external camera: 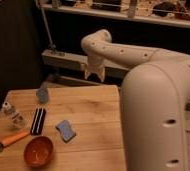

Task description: Move the arm in a circular motion

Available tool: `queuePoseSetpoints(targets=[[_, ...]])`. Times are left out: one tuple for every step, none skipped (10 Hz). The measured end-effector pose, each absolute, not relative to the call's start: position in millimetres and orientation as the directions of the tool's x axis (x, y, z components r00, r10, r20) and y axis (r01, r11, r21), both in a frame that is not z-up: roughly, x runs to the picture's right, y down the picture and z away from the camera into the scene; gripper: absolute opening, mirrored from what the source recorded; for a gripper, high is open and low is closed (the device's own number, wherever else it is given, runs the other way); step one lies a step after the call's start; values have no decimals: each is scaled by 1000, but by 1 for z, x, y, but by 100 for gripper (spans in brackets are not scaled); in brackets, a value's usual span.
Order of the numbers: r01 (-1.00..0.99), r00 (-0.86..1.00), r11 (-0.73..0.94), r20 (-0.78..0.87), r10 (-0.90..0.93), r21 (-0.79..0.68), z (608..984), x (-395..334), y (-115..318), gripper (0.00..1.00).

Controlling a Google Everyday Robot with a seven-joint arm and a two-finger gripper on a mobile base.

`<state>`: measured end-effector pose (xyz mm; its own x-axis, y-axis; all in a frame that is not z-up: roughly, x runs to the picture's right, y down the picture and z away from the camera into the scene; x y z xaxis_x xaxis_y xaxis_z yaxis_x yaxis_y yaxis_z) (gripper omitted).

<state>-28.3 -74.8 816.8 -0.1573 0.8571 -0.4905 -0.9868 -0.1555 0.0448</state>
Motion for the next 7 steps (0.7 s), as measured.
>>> queuePoseSetpoints(targets=[[-998, -54, -63, -519, 853, 1, 822, -78, -71, 65], [-1000, -9, -22, -529, 849, -18, 823, -98, -68, 65], [-997, 76, 55, -547, 834, -55, 823, -131, -57, 65], [-988, 152, 122, -559, 815, -90, 820, -154, -45, 65], [-974, 228, 186, -566, 792, -132, 814, -175, -29, 65], [-955, 297, 242, -570, 766, -174, 805, -190, -11, 65], [-946, 325, 260, -570, 754, -195, 800, -195, 0, 65]])
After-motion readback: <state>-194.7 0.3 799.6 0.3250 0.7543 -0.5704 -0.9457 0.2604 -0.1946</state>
